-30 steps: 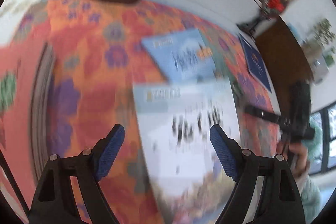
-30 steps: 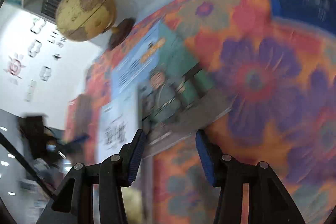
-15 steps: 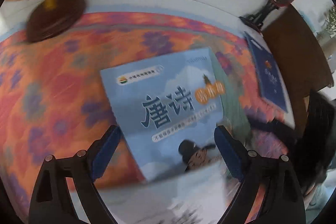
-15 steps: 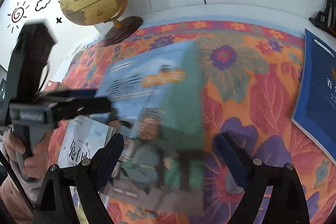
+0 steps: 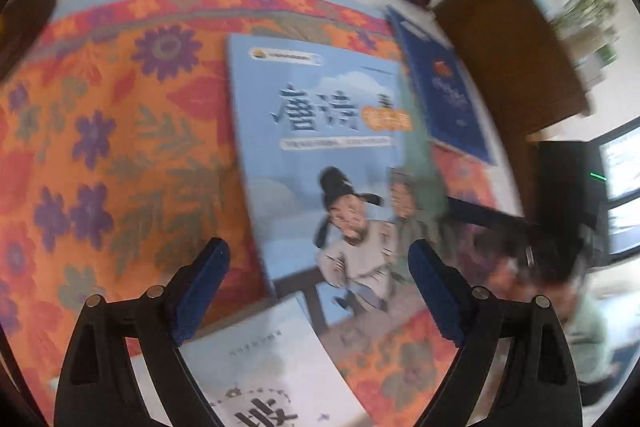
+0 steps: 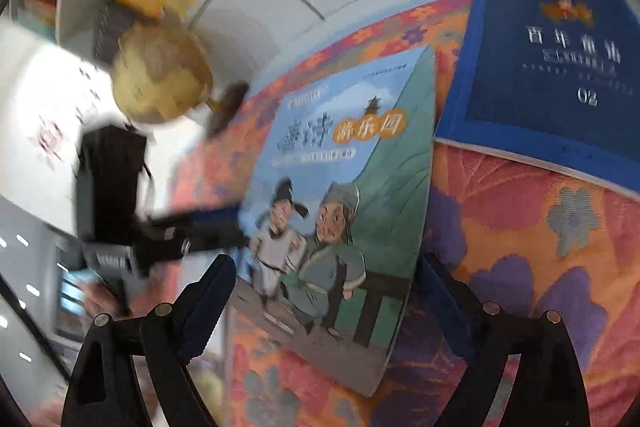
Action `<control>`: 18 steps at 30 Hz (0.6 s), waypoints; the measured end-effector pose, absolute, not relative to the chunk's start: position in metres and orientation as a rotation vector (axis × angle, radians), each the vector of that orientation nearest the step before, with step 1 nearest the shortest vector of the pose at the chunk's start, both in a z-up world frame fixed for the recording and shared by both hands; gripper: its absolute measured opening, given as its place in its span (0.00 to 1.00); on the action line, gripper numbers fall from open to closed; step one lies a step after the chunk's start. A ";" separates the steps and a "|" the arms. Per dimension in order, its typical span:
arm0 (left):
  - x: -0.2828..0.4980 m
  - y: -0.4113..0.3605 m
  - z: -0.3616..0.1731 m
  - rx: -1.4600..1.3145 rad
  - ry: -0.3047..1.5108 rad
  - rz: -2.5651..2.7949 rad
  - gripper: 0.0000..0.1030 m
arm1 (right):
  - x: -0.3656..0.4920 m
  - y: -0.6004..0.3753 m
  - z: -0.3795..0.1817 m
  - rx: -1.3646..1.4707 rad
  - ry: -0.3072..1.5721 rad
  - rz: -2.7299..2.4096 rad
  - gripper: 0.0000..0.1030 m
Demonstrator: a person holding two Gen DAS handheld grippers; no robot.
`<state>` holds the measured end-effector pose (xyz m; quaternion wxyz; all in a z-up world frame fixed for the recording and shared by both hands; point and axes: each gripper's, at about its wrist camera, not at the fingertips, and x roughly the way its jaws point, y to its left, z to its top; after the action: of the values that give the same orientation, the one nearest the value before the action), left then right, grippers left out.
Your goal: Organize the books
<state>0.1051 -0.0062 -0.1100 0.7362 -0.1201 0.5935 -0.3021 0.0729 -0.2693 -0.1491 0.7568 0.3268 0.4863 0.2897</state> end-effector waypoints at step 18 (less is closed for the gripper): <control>0.114 -0.004 -0.057 -0.185 1.167 -0.546 0.85 | 0.074 -0.250 -0.106 0.583 0.912 0.593 0.17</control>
<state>0.1138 -0.0039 -0.0568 0.7957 -0.0863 0.5430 -0.2540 0.0738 -0.2497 -0.1056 0.8155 0.2735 0.4276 0.2782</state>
